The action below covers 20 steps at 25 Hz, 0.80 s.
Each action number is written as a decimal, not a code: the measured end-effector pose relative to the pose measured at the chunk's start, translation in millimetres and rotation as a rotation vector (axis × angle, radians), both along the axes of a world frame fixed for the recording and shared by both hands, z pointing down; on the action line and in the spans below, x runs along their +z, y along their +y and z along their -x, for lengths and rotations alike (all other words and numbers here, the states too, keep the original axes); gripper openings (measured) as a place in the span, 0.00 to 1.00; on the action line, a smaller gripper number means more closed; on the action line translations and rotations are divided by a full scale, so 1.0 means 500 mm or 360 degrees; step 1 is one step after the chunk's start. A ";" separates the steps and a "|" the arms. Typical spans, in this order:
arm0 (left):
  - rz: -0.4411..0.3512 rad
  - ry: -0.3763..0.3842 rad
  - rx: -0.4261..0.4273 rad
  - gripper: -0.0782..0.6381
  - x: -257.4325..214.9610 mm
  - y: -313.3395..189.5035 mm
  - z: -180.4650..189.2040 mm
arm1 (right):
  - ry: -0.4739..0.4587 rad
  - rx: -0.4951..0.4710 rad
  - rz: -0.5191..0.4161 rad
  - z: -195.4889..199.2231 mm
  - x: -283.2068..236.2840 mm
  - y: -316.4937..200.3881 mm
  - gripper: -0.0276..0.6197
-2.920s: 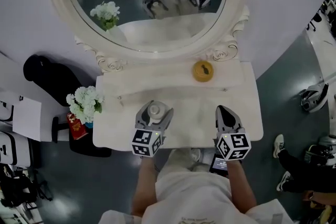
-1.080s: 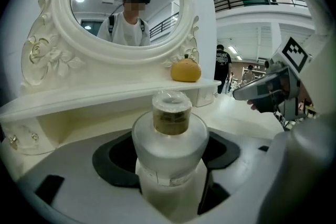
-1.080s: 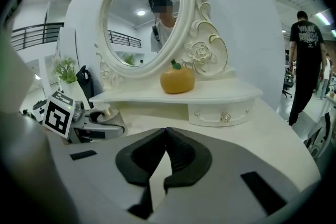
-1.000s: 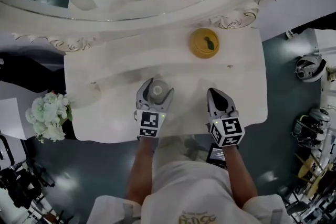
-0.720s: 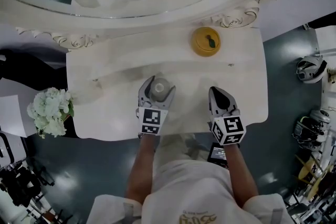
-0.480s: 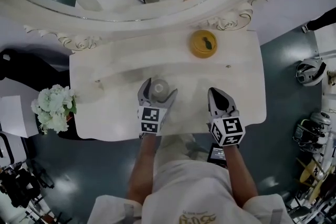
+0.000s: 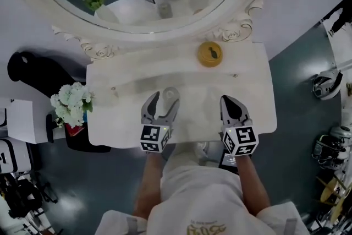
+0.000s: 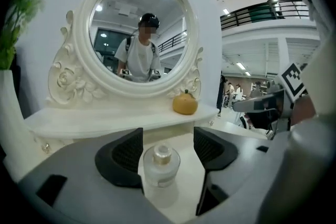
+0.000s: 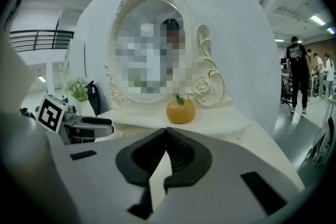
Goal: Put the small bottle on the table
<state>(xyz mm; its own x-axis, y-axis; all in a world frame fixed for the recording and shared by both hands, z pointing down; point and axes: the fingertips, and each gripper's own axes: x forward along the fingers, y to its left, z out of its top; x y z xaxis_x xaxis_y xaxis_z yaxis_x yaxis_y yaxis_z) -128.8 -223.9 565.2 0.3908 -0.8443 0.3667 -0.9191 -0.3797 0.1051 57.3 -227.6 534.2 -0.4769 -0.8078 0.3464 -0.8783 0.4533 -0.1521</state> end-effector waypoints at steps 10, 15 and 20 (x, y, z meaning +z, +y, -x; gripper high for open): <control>-0.0244 -0.0050 0.0040 0.32 -0.134 0.046 -0.012 | -0.0073 -0.0042 -0.0141 0.029 -0.073 0.029 0.06; -0.0298 -0.0027 -0.0038 0.16 -0.145 0.032 0.002 | -0.0058 -0.0036 -0.0165 0.032 -0.067 -0.005 0.06; -0.0254 -0.0021 -0.0130 0.13 -0.135 0.016 0.024 | -0.0054 -0.0012 -0.0175 0.022 -0.069 -0.021 0.06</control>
<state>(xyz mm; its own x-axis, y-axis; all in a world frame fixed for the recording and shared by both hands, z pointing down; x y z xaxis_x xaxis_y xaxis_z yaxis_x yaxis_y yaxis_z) -140.9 -215.9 497.6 0.3147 -0.9208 0.2303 -0.9484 -0.3148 0.0372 46.5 -238.2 499.9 -0.4933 -0.8363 0.2395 -0.8699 0.4756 -0.1310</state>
